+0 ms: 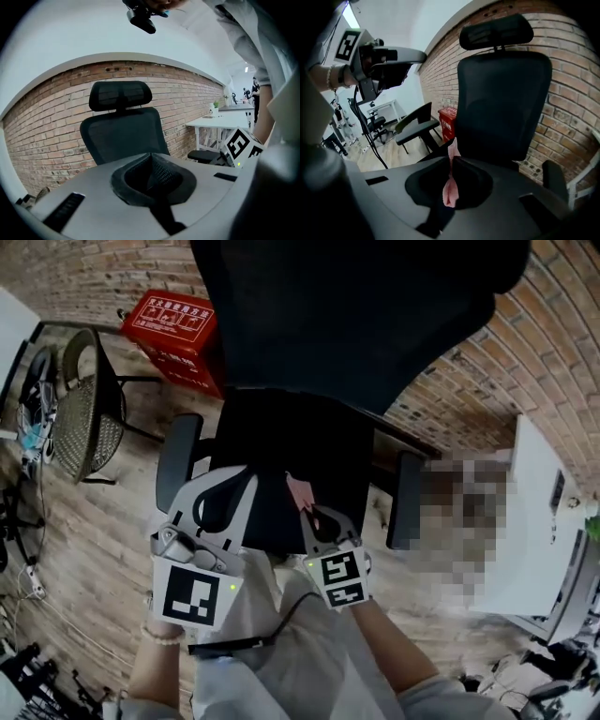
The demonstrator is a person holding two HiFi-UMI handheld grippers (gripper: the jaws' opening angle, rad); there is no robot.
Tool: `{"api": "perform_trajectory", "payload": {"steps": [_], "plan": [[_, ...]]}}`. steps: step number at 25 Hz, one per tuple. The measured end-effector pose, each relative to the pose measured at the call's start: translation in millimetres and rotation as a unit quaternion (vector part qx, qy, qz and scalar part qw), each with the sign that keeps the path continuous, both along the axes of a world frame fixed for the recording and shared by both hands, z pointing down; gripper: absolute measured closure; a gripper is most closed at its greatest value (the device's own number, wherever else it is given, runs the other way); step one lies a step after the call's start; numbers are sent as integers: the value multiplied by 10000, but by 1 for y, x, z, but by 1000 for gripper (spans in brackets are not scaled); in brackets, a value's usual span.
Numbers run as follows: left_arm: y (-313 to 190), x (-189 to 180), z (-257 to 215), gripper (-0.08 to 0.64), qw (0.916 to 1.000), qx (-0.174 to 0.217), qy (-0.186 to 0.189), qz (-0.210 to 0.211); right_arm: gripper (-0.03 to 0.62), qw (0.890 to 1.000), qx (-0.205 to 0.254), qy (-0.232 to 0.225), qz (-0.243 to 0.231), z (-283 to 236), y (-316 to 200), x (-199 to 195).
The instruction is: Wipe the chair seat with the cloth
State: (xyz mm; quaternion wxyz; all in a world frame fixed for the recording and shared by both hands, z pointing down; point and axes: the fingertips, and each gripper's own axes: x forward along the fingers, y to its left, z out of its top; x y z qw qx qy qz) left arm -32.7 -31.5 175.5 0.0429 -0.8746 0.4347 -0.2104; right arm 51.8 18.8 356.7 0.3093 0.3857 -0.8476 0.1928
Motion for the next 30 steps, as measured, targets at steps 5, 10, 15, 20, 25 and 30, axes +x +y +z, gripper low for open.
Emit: {"api": "perform_trajectory", "payload": {"steps": [5,10,15,20,25,30], "plan": [[12,13,-55,541,9996,279,0,-62,543,9984,480,-83,285,-75,1,42],[26,20,-96,541,9984,562,-82,-23,543,9937,1001,-71,501,-138,-1,74],[38,22,-123,541,9974,691,14,-183,543,9883,1426,-54,539,-186,3,98],[51,16,-145,541,9955,905,-108,-252,543,9836,1668,-199,665,-222,9,107],[61,12,-151,541,9947,967,-115,-327,543,9808,1807,-303,665,-236,14,108],[64,10,-151,541,9944,972,-92,-415,543,9797,1866,-343,652,-239,13,107]]}}
